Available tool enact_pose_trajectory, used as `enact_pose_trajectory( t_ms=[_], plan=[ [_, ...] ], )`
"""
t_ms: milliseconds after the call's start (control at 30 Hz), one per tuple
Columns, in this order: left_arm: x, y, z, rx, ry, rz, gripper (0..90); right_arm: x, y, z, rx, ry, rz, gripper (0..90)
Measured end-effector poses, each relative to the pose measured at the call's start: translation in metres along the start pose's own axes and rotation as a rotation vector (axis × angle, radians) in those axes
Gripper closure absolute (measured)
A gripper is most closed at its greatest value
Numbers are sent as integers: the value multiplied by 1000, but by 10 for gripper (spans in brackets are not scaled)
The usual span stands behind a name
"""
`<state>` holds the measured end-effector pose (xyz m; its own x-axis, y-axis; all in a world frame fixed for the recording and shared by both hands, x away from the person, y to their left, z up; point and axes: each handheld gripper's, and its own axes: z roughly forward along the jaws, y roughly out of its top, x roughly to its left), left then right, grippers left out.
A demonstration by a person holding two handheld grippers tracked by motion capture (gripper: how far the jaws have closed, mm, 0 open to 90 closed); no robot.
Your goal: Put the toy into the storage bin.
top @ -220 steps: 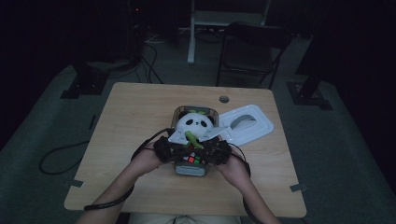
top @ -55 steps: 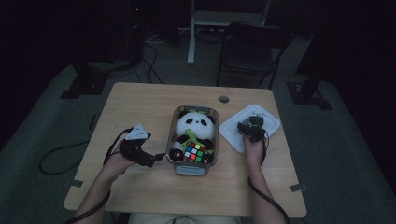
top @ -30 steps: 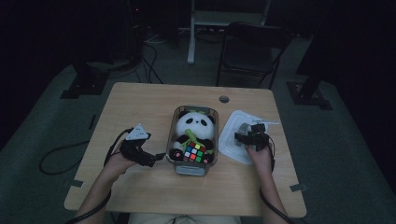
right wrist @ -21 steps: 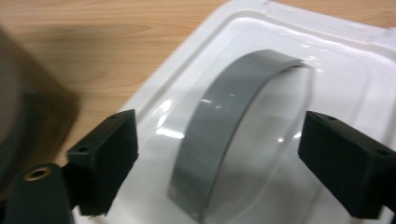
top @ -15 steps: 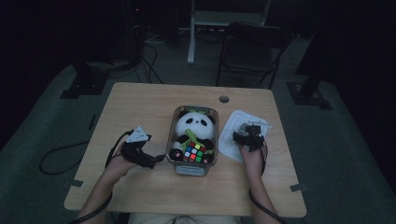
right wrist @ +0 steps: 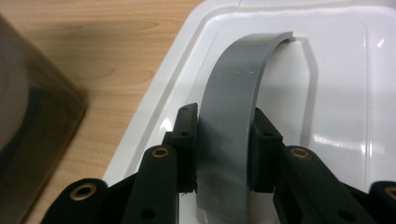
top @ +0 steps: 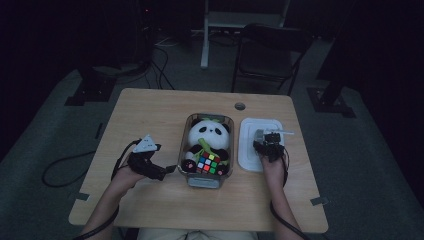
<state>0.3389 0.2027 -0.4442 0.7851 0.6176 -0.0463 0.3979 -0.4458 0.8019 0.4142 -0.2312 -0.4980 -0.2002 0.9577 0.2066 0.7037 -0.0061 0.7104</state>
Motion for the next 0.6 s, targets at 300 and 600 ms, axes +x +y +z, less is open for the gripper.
enact_pose_trajectory(
  t_ms=[300,600],
  plan=[
    [0,-1,3,-11,-6,6,4,-18,-7,-8,23,13,-12,503],
    [6,-4,10,-11,36,-19,5,-18,-5,-11,-3,-29,-12,428]
  ],
)
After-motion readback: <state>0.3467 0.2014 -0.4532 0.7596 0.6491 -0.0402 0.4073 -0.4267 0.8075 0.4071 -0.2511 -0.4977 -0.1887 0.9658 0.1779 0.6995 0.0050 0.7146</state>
